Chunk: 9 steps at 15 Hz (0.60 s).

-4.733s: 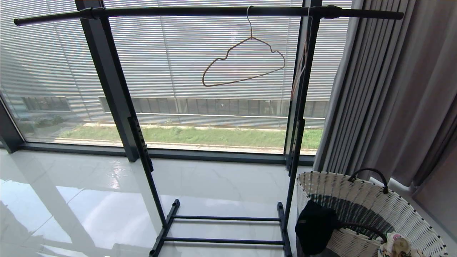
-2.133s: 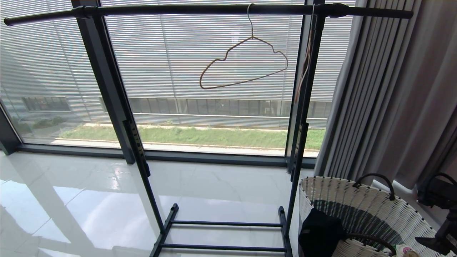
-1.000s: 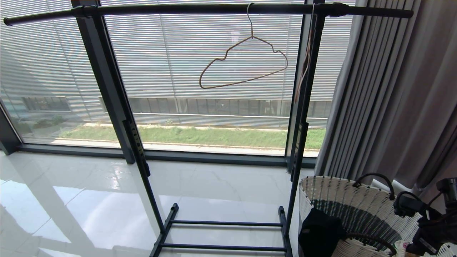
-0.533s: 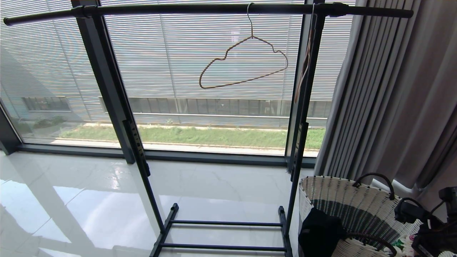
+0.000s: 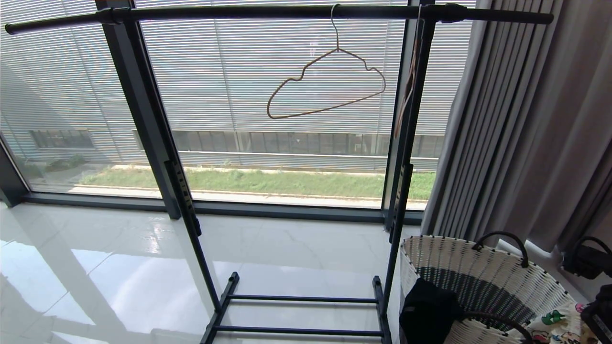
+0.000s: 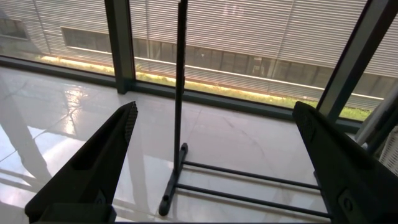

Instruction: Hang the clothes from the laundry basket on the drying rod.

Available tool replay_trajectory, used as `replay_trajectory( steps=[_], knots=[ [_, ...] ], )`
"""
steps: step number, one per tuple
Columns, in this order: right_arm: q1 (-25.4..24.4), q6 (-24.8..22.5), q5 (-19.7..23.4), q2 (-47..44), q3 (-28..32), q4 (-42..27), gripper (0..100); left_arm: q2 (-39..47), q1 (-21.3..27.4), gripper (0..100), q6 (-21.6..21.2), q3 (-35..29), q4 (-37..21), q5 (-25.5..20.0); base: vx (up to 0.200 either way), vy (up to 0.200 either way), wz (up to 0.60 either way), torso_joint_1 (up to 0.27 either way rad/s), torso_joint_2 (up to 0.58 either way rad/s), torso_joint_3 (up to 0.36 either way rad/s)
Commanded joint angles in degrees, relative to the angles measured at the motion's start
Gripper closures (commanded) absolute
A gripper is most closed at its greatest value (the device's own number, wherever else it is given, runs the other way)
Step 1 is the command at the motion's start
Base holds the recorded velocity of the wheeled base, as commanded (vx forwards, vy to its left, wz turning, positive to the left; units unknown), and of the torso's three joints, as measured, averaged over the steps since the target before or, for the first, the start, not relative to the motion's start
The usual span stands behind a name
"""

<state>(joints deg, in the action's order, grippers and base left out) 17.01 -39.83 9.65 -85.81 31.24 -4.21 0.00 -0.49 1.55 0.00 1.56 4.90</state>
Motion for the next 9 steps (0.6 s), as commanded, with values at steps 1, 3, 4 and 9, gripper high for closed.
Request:
replay_trajectory(
  steps=[1, 3, 4, 9],
  knots=[
    [-6.7, 5.9, 0.3, 20.2, 13.6, -19.9, 100, 0.0, 0.0, 0, 0.0, 0.0, 0.0, 0.0, 0.000, 0.000, 0.00, 0.000, 0.00, 0.000],
    [-10.1, 6.0, 0.0, 23.5, 18.1, -24.3, 100, 0.0, 0.0, 0, -0.1, 0.0, 0.0, 0.0, 0.000, 0.000, 0.00, 0.000, 0.00, 0.000],
    [-11.1, 6.0, -0.2, 24.0, 19.3, -24.4, 100, 0.0, 0.0, 0, -0.1, 0.0, 0.0, 0.0, 0.000, 0.000, 0.00, 0.000, 0.00, 0.000],
    [-13.4, 6.0, -0.8, 24.0, 21.7, -24.3, 100, 0.0, 0.0, 0, -0.1, 0.0, 0.0, 0.0, -0.200, 0.000, 0.00, 0.003, 0.00, 0.005]
  ],
)
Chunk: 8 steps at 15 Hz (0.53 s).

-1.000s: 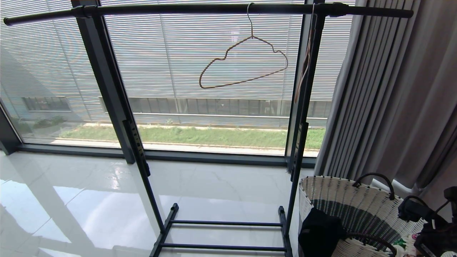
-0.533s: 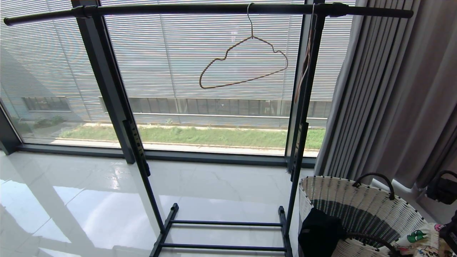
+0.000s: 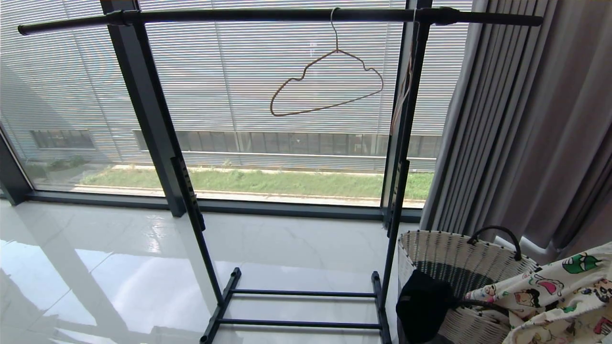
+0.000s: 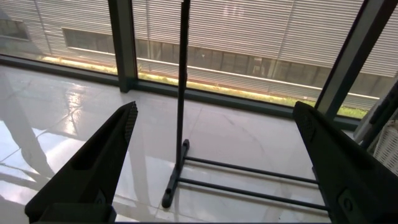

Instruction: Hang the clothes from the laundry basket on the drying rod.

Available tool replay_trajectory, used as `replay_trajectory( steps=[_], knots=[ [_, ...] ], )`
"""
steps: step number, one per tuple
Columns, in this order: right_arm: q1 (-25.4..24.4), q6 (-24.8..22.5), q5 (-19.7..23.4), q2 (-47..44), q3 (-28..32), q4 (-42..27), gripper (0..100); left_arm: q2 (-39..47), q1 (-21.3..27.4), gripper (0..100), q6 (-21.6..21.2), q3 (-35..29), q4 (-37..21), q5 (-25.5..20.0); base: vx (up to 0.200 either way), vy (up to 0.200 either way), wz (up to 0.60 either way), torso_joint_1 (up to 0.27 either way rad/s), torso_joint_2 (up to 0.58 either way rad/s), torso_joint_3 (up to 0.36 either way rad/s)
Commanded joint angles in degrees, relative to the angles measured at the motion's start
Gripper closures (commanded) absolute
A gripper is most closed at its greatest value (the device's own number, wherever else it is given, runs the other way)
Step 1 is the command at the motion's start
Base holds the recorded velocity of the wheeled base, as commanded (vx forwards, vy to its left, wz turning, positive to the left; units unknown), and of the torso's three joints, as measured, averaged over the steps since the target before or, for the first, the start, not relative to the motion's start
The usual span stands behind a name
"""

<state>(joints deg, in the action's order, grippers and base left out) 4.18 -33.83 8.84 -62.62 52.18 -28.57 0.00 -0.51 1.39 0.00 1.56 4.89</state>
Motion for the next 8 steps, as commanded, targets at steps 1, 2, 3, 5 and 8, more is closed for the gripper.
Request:
replay_trajectory(
  steps=[1, 2, 3, 5, 8],
  knots=[
    [-1.4, 0.0, 0.0, 0.6, 1.6, 0.1, 100, 0.0, 0.0, 0, 0.0, 0.0, 0.0, 0.0, -0.200, 0.000, 0.00, -0.002, 0.01, 0.002],
    [-2.4, 0.0, 0.0, 0.2, 2.2, 0.1, 100, 0.0, 0.0, 0, 0.0, 0.0, 0.0, 0.0, -0.200, 0.000, 0.00, 0.002, 0.00, 0.002],
    [-3.5, 0.0, 0.0, 0.0, 2.6, 0.1, 100, 0.0, 0.0, 0, 0.0, 0.0, 0.0, 0.0, -0.200, 0.000, 0.00, 0.002, 0.01, 0.002],
    [-5.9, 0.0, -0.1, -0.2, 3.1, 0.1, 100, 0.0, 0.0, 0, 0.0, 0.0, 0.0, 0.0, -0.200, 0.000, 0.00, 0.000, 0.00, 0.005],
    [-7.7, 0.1, -0.3, -1.4, 4.3, 0.2, 100, 0.0, 0.0, 0, -0.1, 0.0, 0.0, 0.0, -0.067, 0.000, 0.00, 0.002, 0.00, -0.001]
  ],
)
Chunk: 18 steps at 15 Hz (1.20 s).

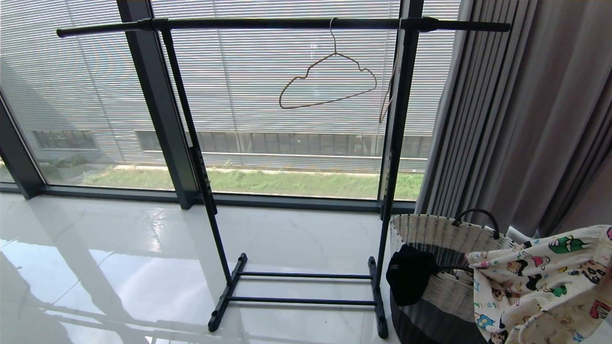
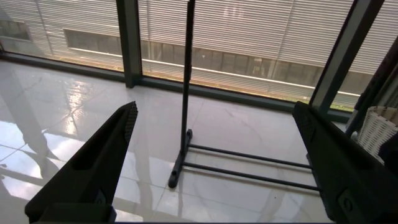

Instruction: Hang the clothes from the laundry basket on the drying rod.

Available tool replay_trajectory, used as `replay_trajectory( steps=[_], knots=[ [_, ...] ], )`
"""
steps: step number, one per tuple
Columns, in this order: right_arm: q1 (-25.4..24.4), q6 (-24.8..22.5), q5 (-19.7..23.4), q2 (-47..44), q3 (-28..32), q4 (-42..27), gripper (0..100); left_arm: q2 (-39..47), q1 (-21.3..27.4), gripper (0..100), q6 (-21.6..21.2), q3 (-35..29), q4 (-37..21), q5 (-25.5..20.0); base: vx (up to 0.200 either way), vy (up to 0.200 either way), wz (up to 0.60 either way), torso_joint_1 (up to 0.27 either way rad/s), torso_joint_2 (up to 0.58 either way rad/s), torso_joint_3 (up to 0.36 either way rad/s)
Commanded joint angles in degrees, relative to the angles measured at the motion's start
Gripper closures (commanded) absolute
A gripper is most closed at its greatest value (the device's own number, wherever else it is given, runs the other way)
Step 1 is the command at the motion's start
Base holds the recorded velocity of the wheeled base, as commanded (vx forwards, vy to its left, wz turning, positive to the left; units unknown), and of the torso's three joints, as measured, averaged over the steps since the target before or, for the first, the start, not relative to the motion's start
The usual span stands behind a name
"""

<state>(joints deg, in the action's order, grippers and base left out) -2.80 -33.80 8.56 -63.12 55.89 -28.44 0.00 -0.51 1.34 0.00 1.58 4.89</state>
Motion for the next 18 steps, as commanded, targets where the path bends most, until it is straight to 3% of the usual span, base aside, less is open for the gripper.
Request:
replay_trajectory(
  steps=[1, 4, 7, 8, 9, 10, 14, 18],
  knots=[
    [-1.6, 0.1, 0.1, -1.6, 1.3, 0.1, 100, 0.0, 0.0, 0, 0.1, 0.0, 0.0, 0.0, 0.000, 0.000, 0.00, 0.000, 0.00, 0.000],
    [-7.5, 4.5, 0.3, -4.2, 3.6, 2.3, 100, 0.0, 0.0, 0, 0.1, 0.0, 0.0, 0.0, 0.000, 0.000, 0.00, 0.000, 0.00, 0.000],
    [-13.2, 7.1, 0.2, -6.6, 3.9, 5.9, 100, 0.0, 0.1, 0, -3.0, 0.0, -0.1, -0.3, 0.000, 0.000, 0.00, 0.000, 0.00, 0.000],
    [-15.0, 7.2, 0.1, -7.2, 3.9, 6.1, 100, 0.0, 0.1, 0, -4.1, 0.0, -0.1, -1.2, 0.000, 0.000, 0.00, 0.000, 0.00, 0.000],
    [-16.0, 7.7, 0.1, -7.8, 4.0, 6.7, 100, 0.2, 0.3, 0, -3.9, -0.6, 0.2, -5.4, 0.000, 0.000, 0.00, 0.000, 0.00, 0.000],
    [-17.1, 8.5, 0.2, -8.4, 4.0, 7.6, 100, 3.7, 1.1, 0, -2.7, -5.1, 0.3, -8.9, 0.000, 0.000, 0.00, 0.000, 0.00, 0.000],
    [-20.0, 11.1, 0.2, -9.1, 4.0, 9.8, 100, 27.7, 4.5, 0, 0.1, -21.0, 3.1, -9.3, 0.000, 0.000, 0.00, 0.000, 0.00, 0.000],
    [-22.1, 12.9, 0.2, -9.2, 4.0, 11.1, 100, 56.7, 24.5, 0, 4.1, -36.5, 15.0, -8.1, 0.000, 0.000, 0.00, 0.000, 0.00, 0.000]
  ],
)
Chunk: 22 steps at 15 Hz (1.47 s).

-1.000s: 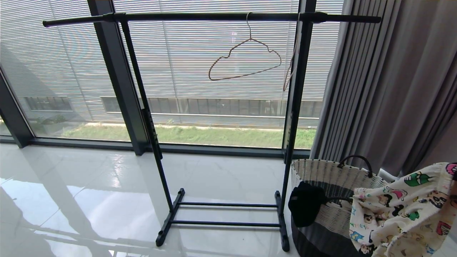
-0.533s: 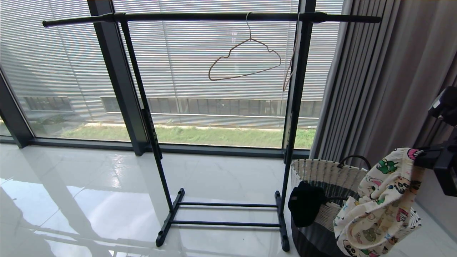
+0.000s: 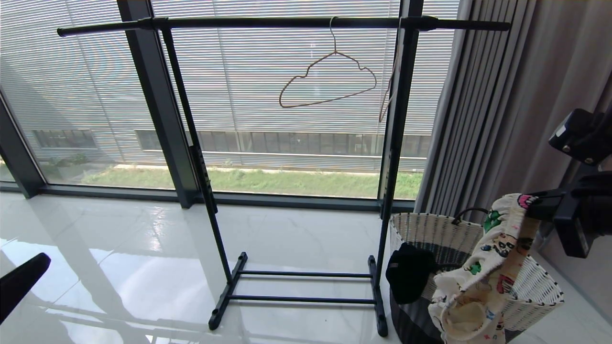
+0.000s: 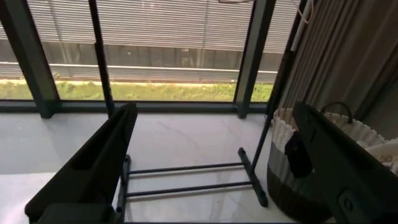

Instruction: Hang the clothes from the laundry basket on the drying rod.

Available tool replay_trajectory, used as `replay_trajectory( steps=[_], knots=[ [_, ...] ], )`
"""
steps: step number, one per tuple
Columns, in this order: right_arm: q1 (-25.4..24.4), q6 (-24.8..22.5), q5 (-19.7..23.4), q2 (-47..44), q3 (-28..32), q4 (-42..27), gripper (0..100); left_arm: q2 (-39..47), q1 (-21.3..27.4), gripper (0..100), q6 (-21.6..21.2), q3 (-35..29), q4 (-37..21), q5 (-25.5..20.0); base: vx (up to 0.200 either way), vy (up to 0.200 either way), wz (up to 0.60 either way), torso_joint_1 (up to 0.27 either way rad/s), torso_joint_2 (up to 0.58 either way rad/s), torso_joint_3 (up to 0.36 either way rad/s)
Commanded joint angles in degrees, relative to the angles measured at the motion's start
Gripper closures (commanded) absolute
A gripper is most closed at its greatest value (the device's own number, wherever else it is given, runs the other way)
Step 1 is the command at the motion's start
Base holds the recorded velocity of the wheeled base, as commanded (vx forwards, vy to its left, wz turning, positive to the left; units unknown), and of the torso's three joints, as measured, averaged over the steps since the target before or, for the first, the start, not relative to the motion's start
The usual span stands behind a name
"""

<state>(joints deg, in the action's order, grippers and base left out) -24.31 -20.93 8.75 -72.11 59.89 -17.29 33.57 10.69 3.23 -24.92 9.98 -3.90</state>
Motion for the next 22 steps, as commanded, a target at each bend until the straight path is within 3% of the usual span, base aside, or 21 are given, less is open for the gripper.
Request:
replay_trajectory(
  steps=[1, 4, 6, 10, 13, 16, 19, 22],
  knots=[
    [-1.4, 0.1, 0.0, -0.3, 0.0, 0.1, 100, 28.8, 19.1, 0, 2.5, -13.9, 8.1, 2.1, 0.000, 0.000, 0.00, 0.000, 0.00, 0.000],
    [-2.7, 1.2, -0.1, -1.5, 0.0, 2.2, 100, 44.8, 36.2, 0, 10.9, -20.4, 11.1, 5.7, 0.000, 0.000, 0.00, 0.000, 0.00, 0.000],
    [-4.0, 2.6, -0.1, -2.6, 0.6, 3.1, 100, 55.8, 41.6, 0, 15.0, -24.7, 12.3, 5.7, 0.000, 0.000, 0.00, 0.000, 0.00, 0.000],
    [-4.3, 3.9, -0.1, -4.1, 1.1, 3.2, 100, 71.9, 46.2, 0, 15.1, -27.2, 17.2, 5.3, 0.000, 0.000, 0.00, 0.000, 0.00, 0.000],
    [-7.0, 5.8, -0.2, -4.2, 1.1, 3.2, 100, 76.2, 50.0, 0, 15.5, -27.5, 22.0, 3.0, 0.000, 0.000, 0.00, 0.000, 0.00, 0.000],
    [-9.6, 6.9, -0.4, -4.3, 1.1, 3.2, 100, 77.4, 52.7, 0, 18.1, -27.6, 22.9, 1.3, 0.000, 0.000, 0.00, 0.000, 0.00, 0.000],
    [-10.8, 7.0, -1.5, -5.6, 1.2, 3.9, 100, 80.1, 52.4, 0, 18.5, -26.9, 28.2, 5.7, 0.000, 0.000, 0.00, 0.000, 0.00, 0.000],
    [-10.9, 7.6, -8.8, -8.5, 1.2, 7.5, 100, 80.7, 51.6, 0, 23.7, -26.6, 30.1, 11.2, 0.000, 0.000, 0.00, 0.000, 0.00, 0.000]
  ],
)
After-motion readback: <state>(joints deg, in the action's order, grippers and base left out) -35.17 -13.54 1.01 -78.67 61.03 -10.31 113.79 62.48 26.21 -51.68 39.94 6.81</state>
